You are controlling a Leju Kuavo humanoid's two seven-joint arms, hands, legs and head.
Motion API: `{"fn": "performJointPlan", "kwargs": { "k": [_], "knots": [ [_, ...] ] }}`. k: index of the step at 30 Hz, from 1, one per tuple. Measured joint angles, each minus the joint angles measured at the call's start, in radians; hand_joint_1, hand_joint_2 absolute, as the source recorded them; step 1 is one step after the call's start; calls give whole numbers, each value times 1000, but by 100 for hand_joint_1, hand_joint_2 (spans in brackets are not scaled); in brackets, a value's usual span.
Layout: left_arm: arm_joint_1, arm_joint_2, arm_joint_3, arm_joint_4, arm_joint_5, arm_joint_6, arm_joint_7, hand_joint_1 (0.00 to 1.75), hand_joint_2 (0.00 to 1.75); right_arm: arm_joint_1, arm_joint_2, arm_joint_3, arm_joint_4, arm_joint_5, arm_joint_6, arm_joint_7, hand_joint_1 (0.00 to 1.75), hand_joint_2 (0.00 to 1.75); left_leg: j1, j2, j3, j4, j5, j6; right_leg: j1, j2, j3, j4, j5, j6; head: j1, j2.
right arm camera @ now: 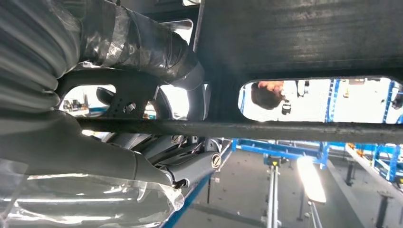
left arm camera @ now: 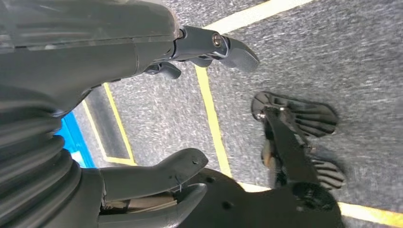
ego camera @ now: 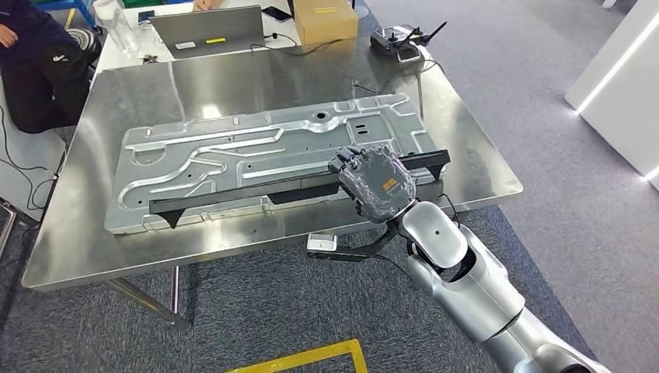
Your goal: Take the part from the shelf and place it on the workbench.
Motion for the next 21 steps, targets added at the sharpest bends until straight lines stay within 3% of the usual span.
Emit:
{"fn": "performJointPlan", "kwargs": {
  "k": [2,4,7,8,9,10,12,14,16,18,19,21],
  "knots": [
    [0,1,0,0,2,0,0,0,175,0,2,0,3,-3,0,0,175,175,0,2,7,10,-3,-13,-3,2,17,-9,6,-15,0,0],
    [1,3,0,0,4,1,0,0,175,-3,4,1,6,-3,1,0,175,175,2,4,1,51,-27,-24,-7,2,42,-15,4,-30,-1,0],
    [-3,3,0,0,5,0,-1,0,175,-5,7,1,9,-5,1,0,175,175,7,5,-99,215,-106,-38,-6,1,62,-17,-12,-37,-2,0],
    [-3,3,0,0,5,0,0,0,175,-3,8,1,11,-5,1,0,175,175,9,5,-135,260,-117,-40,-5,1,68,-16,-19,-36,-2,0],
    [-1,3,1,0,5,0,0,0,175,-1,8,2,13,-5,1,0,175,175,9,6,-155,270,-107,-40,-5,2,75,-15,-27,-35,-2,0],
    [1,3,1,0,5,0,0,0,175,1,8,2,15,-6,1,-1,175,175,9,6,-157,242,-75,-40,-5,3,84,-14,-36,-34,-2,0],
    [4,4,2,0,5,0,0,0,175,3,8,3,17,-7,1,-1,175,175,8,6,-125,117,24,-33,-5,4,105,-12,-55,-29,-2,0],
    [4,5,3,0,5,1,0,0,175,4,8,3,20,-8,1,-1,175,175,0,7,-101,27,71,-20,-5,4,117,-14,-69,-22,-2,0],
    [4,5,5,0,5,1,0,0,175,7,8,4,22,-9,1,-2,175,175,-8,7,-96,7,67,-4,-5,4,124,-12,-73,-10,-1,0],
    [4,5,5,0,5,2,0,0,175,11,8,4,22,-9,0,-3,175,175,-3,7,-77,-8,72,11,-3,3,122,7,-73,0,-1,0],
    [4,5,5,0,5,2,0,0,175,9,8,4,23,-9,0,-3,175,175,0,7,-66,-13,70,16,-2,3,107,37,-77,3,0,0],
    [3,4,5,0,4,3,0,0,175,5,8,4,26,-9,1,-4,175,175,4,7,-51,-21,63,24,-5,2,41,144,-107,10,1,0]
  ]
}}
